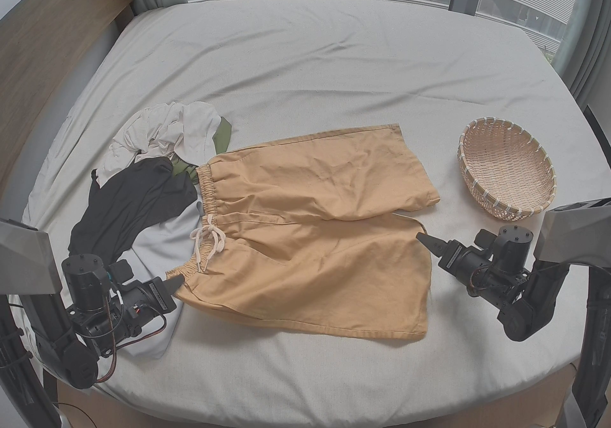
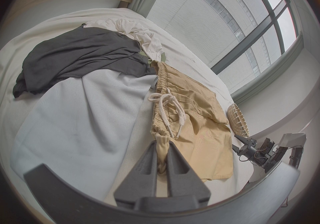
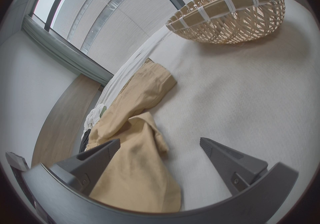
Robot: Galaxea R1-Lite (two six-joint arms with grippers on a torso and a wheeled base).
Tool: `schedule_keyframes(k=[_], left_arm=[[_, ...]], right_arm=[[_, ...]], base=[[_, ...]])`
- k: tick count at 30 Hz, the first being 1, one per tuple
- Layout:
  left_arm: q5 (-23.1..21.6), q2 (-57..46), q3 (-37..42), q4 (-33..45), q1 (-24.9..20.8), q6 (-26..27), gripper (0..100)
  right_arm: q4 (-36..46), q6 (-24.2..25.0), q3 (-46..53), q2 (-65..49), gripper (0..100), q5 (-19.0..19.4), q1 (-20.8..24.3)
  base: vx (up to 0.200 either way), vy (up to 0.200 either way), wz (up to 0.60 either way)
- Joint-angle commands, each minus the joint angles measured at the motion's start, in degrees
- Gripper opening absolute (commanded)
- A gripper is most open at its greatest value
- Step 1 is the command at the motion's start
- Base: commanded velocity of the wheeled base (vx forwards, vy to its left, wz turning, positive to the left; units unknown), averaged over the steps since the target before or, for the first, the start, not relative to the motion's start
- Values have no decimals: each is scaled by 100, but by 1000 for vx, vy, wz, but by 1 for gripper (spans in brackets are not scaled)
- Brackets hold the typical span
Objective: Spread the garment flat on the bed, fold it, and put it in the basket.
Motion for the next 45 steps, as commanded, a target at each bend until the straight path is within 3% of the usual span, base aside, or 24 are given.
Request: schedule_keyframes(k=[1, 6, 7, 24, 41, 45], left_arm=[[3, 9, 5, -1, -2, -47, 0], [-6, 18, -4, -1, -2, -47, 0], [3, 18, -4, -1, -2, -39, 0], [3, 27, 14, -1, -11, -47, 0], [3, 18, 14, -1, -11, -47, 0], [3, 18, 14, -1, -11, -47, 0]], right_arm=[[1, 20, -293, 170, 100, -58, -27], [1, 2, -486, 285, 100, -58, -1], [1, 2, -486, 285, 0, -58, 8], [1, -7, -530, 258, 0, -50, -44], [27, -86, -714, -155, 0, -50, -387], [9, -279, -451, -85, 0, -14, -378]], base=[[0, 0, 0], [0, 0, 0], [0, 0, 0], [0, 0, 0], [0, 0, 0], [0, 0, 0]])
